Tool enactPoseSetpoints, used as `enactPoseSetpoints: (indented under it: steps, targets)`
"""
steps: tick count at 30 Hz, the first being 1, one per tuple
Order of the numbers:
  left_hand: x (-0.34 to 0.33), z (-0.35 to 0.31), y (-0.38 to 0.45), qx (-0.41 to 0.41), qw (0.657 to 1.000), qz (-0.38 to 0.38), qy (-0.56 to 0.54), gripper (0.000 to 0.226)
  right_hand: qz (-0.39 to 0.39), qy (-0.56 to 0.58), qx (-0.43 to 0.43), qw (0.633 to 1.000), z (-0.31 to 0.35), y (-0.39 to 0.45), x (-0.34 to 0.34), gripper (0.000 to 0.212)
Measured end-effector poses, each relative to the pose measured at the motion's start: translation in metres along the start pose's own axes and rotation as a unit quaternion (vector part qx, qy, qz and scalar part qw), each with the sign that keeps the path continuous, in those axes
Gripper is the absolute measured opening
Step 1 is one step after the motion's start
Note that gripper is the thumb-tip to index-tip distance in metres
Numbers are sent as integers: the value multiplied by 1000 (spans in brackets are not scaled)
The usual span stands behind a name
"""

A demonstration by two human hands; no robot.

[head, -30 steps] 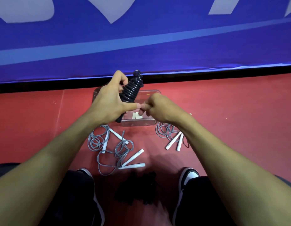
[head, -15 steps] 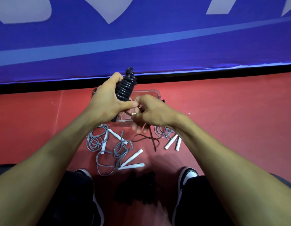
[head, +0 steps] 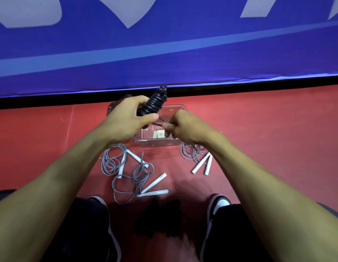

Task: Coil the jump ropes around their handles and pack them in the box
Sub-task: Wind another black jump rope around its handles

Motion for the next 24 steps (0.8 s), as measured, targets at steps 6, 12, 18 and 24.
enactPoseSetpoints:
  steps: [6, 12, 18, 24]
  targets:
    - [4, -2, 2, -9, 998, -62, 2, 41, -25, 71, 108, 991, 17, -3, -2, 33]
    - [3, 3, 4, 5, 996, -89, 5, 38, -20, 158, 112, 981, 20, -2, -7, 31]
    - [1, -5, 1, 41, 974, 3, -222, 44, -60, 210, 75, 973, 14, 4, -3, 41]
    - [0, -3, -1, 21, 980, 32, -197, 23, -43, 196, 35, 979, 10, 5, 1, 37]
Point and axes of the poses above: each hand's wrist, its own y-axis towards the middle knuckle, its own x-axis out of the back of the hand, z = x × y, the point moved 1 cm from there along y, towards the middle knuckle, and after that the axes turned 8 degrees about y, right-handed, at the moved point
